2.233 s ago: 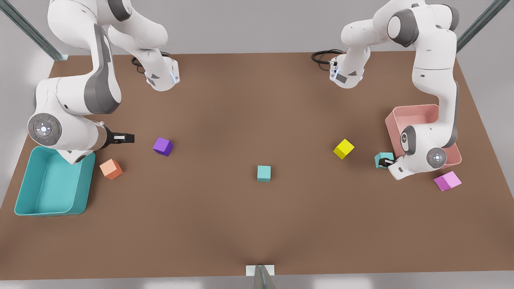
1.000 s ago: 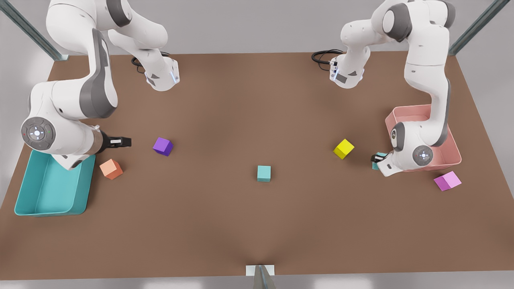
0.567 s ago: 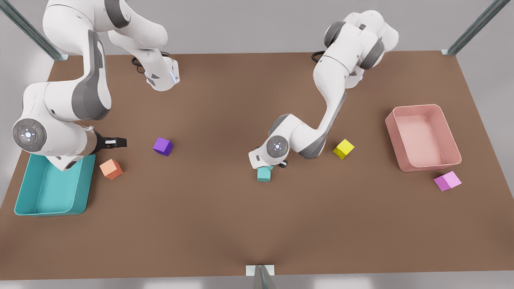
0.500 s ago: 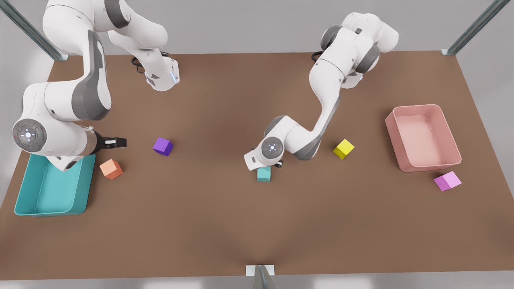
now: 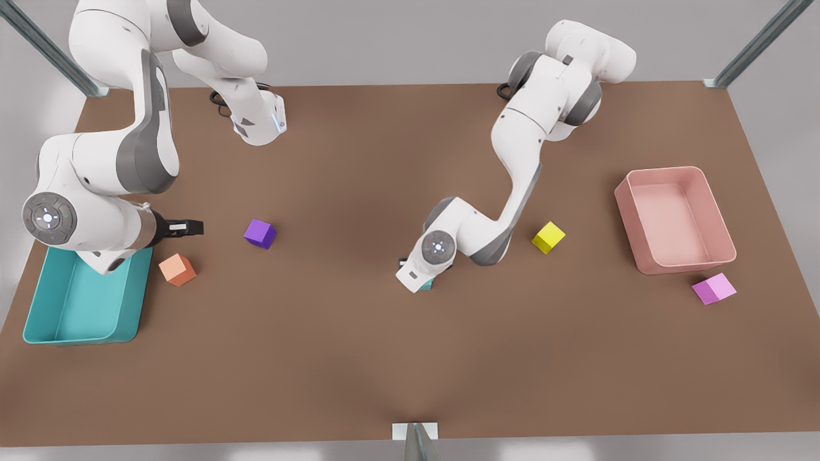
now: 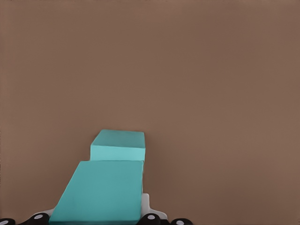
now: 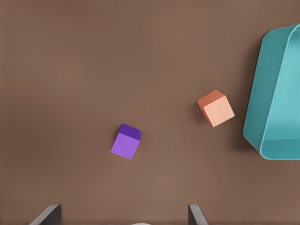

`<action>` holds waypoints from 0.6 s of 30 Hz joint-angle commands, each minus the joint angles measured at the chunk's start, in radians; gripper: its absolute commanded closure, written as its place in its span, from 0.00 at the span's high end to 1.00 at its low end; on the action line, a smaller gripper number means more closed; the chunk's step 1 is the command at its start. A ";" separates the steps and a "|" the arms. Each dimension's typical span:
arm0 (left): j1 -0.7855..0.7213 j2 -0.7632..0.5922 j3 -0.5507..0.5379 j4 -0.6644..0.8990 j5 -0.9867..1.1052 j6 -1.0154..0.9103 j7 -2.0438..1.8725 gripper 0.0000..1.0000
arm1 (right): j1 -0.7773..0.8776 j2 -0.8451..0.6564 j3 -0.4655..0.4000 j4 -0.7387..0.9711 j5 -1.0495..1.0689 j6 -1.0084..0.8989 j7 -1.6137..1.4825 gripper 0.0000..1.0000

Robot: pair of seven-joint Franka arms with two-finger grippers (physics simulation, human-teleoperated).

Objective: Stack the two blue cubes on top of each other

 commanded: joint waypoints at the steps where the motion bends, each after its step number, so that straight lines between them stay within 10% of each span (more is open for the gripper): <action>1: 0.001 0.005 0.000 0.000 -0.004 0.027 -0.292 0.60 | 0.000 0.000 0.000 0.001 0.001 0.000 -0.006 1.00; 6: -0.002 0.008 -0.001 0.000 -0.003 0.027 -0.293 0.62 | 0.002 0.000 0.003 0.001 0.001 0.000 -0.002 1.00; 7: -0.002 0.008 -0.001 0.000 -0.001 0.027 -0.293 0.97 | 0.002 0.003 0.003 0.001 0.001 0.000 -0.003 1.00; 8: -0.002 0.008 -0.001 0.000 -0.003 0.027 -0.293 1.00 | 0.002 0.006 0.003 0.007 0.001 0.000 -0.002 1.00; 18: 0.003 -0.040 -0.004 0.000 -0.006 -0.030 -0.298 1.00 | 0.000 0.011 0.000 0.019 -0.002 -0.002 -0.012 1.00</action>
